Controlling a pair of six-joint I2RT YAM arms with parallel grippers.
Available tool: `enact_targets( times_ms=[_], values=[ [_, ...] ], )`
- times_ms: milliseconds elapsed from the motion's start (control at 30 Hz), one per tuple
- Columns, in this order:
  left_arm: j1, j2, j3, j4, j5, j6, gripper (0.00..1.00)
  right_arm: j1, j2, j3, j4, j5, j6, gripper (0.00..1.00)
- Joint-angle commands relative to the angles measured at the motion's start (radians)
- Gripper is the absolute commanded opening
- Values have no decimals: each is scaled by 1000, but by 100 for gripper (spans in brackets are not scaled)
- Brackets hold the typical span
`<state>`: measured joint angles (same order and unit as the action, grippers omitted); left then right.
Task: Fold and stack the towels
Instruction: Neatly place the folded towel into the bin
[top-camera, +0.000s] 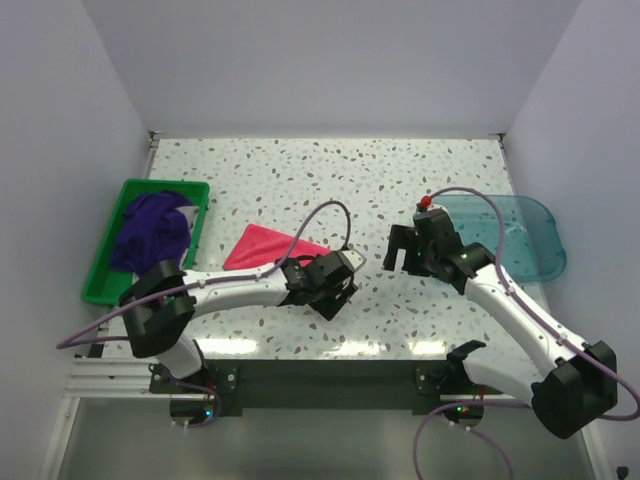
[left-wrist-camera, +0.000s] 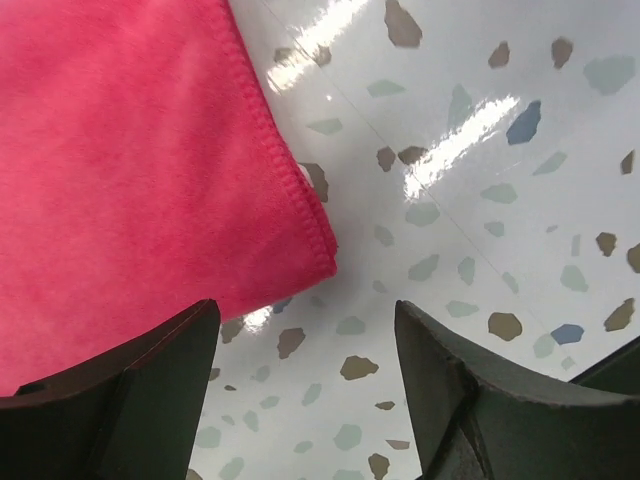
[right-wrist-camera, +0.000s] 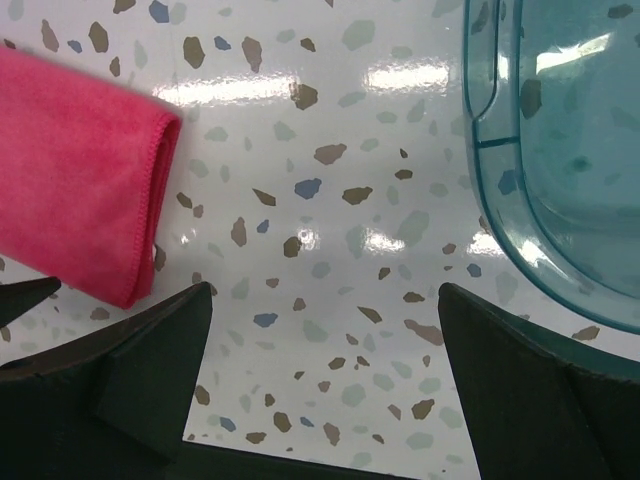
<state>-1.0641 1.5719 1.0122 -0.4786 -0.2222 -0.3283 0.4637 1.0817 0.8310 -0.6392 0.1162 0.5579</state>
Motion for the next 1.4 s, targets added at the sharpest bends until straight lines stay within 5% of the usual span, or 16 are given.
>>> enact_targets(
  times_ms=[0,400,500,600,700,767,1067,1367],
  values=[
    [-23,62,60,8,-8,31,75,-7,-37,-15,-36,45,28,99],
    [-25,217,62,-12,-101,67,70,-8,-85,-58,-24,20,37,99],
    [-25,235,49,-17,-117,51,58,-8,-78,-61,-2,-10,45,99],
    [-25,234,32,-3,-123,32,27,-8,-63,-64,30,-55,72,99],
    [-22,200,19,29,-111,11,7,-8,-46,-67,70,-104,124,99],
    [-5,175,14,60,-66,0,1,-8,-36,-70,116,-140,170,99],
    [79,42,-4,143,92,-60,0,12,35,-142,344,-234,525,99],
    [105,-7,-15,156,126,-83,0,75,187,-164,496,-210,678,99]
  ],
)
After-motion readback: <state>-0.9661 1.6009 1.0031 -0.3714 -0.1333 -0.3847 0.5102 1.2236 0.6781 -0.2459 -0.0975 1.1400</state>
